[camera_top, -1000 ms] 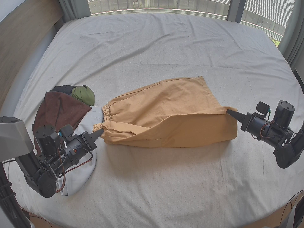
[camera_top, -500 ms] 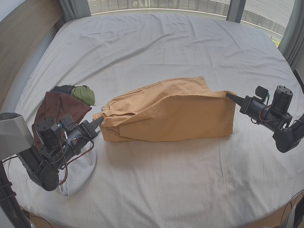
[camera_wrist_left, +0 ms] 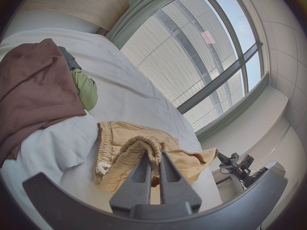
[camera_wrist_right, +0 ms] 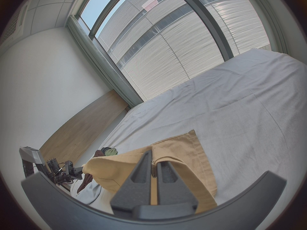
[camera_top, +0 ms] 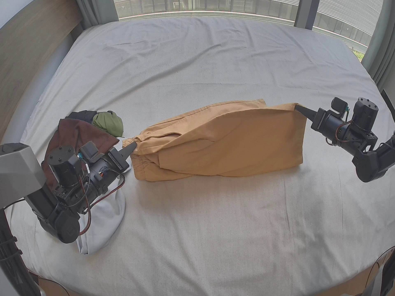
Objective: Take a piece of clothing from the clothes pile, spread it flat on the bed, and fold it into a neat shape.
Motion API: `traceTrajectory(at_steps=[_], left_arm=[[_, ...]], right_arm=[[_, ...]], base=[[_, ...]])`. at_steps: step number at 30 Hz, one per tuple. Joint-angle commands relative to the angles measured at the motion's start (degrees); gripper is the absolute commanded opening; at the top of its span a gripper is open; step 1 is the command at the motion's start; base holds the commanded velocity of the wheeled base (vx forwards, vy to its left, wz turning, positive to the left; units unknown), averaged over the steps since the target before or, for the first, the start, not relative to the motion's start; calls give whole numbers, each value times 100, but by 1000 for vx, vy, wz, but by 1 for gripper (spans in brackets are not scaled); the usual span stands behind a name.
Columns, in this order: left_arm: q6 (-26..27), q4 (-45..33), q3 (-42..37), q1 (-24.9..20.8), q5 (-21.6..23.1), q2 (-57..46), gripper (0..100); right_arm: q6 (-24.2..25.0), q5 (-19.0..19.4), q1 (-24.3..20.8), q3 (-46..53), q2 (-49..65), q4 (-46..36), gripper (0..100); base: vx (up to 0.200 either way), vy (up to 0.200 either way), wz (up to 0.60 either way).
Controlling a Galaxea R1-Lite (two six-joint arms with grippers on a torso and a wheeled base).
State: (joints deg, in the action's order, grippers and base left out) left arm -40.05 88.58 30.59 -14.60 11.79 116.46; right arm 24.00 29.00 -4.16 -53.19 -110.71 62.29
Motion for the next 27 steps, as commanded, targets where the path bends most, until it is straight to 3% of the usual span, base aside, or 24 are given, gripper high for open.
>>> traceTrajectory(at_steps=[1,11,27], left_arm=[[-3,2,26,1,-1,17,0],[-355,2,237,10,-203,61,0],[-364,2,519,28,-441,518,0]], right_arm=[[-1,0,11,-359,-196,-130,0],[-1,0,-50,-1062,-416,-552,0],[113,-26,-138,-2354,-1330,-824,0]], base=[[0,0,0],[0,0,0],[0,0,0]])
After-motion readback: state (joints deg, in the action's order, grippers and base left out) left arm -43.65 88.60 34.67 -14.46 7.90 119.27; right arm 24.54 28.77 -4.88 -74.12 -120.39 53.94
